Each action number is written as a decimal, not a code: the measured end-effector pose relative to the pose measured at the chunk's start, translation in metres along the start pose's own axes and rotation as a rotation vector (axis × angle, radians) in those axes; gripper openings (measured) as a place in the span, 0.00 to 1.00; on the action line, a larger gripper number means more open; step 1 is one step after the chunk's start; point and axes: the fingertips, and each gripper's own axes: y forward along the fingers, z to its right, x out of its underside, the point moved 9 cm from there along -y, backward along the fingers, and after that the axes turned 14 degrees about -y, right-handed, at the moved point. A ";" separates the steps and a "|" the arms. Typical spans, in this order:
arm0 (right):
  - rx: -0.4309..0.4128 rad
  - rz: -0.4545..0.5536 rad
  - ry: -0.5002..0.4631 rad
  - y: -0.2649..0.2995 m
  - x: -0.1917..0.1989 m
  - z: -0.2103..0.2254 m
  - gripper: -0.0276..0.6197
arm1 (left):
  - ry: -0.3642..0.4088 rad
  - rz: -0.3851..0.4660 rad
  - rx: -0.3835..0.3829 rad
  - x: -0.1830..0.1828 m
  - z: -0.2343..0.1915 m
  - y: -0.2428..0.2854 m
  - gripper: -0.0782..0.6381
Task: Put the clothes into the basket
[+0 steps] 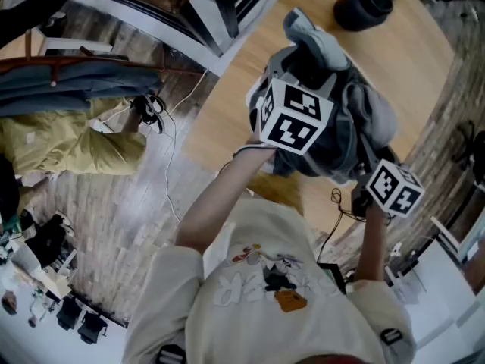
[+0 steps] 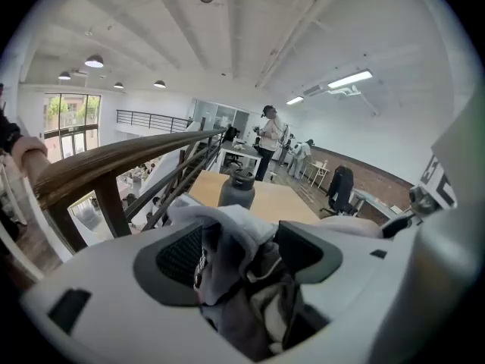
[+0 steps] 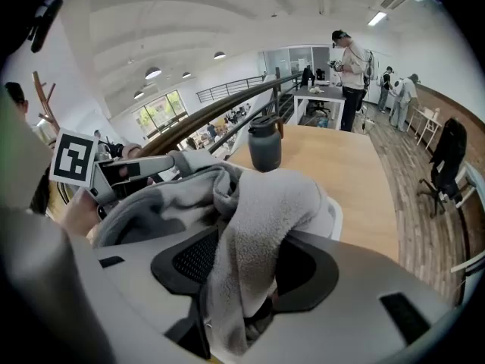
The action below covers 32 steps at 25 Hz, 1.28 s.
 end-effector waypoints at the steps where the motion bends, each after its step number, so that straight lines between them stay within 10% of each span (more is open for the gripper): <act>1: -0.010 0.003 0.009 -0.003 0.002 -0.002 0.38 | -0.002 0.009 0.009 -0.002 0.003 -0.006 0.53; 12: -0.052 0.117 0.019 -0.038 0.003 -0.019 0.38 | -0.023 -0.013 0.050 0.025 0.031 -0.034 0.44; 17: -0.250 0.261 0.038 -0.055 0.002 -0.044 0.31 | -0.078 -0.073 0.093 0.050 0.026 -0.058 0.39; 25: -0.205 0.278 -0.166 -0.033 -0.016 -0.083 0.23 | -0.084 0.010 -0.001 0.064 0.028 -0.101 0.13; 32: -0.206 0.278 -0.278 0.026 -0.030 -0.101 0.19 | -0.060 0.048 -0.048 0.067 0.029 -0.118 0.11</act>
